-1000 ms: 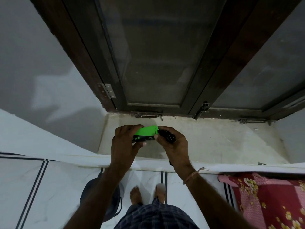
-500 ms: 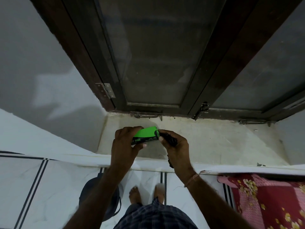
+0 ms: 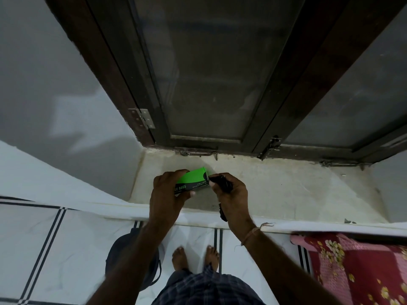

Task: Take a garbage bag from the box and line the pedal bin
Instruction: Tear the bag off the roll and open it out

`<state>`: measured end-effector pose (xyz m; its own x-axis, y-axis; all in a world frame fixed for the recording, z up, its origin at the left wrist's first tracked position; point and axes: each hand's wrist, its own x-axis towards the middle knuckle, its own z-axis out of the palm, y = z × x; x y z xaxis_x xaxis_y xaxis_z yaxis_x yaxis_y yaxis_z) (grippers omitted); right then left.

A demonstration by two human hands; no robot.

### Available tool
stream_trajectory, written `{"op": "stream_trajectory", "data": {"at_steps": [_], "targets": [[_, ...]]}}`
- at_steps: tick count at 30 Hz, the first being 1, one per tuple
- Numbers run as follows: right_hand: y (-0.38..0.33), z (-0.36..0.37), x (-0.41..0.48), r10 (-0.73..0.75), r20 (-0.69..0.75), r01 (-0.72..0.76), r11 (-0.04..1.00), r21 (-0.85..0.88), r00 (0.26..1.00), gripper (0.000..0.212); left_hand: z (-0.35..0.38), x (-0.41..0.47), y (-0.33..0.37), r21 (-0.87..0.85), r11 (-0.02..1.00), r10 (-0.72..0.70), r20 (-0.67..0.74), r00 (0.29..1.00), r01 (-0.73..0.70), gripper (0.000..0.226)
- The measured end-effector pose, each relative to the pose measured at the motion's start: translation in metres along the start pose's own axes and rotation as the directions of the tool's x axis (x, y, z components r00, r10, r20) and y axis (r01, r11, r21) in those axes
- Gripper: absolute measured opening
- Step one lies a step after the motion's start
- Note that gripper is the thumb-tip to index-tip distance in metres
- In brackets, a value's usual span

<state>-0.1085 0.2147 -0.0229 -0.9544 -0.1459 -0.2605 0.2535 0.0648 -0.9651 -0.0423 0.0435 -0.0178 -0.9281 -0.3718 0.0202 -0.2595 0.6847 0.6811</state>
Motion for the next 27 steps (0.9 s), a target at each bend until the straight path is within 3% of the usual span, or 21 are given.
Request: {"op": "stream_trajectory", "data": {"at_steps": [7,11,15,22,27], "targets": [[0.005,0.006,0.000,-0.051,0.016,0.054,0.981,-0.185,0.999,0.037,0.006,0.001,-0.005,0.100,0.994,-0.030,-0.032,0.999,0.033,0.063],[0.014,0.010,0.002,-0.111,-0.038,0.098,0.960,-0.262,0.993,0.021,0.013,0.005,-0.006,0.191,0.980,-0.045,-0.046,0.998,0.053,0.064],[0.016,0.010,0.004,-0.105,-0.039,0.089,0.953,-0.288,0.994,0.019,0.015,0.005,-0.007,0.248,0.968,-0.032,-0.048,0.998,0.043,0.064],[0.009,-0.001,0.014,0.047,0.021,-0.044,0.989,-0.141,0.999,0.015,0.006,0.018,-0.010,0.308,0.951,-0.002,-0.001,1.000,0.002,0.070],[0.004,-0.006,0.011,0.068,0.061,-0.064,0.996,-0.067,0.996,0.021,0.007,0.012,-0.011,0.356,0.933,0.055,-0.011,0.998,-0.048,0.090]]}}
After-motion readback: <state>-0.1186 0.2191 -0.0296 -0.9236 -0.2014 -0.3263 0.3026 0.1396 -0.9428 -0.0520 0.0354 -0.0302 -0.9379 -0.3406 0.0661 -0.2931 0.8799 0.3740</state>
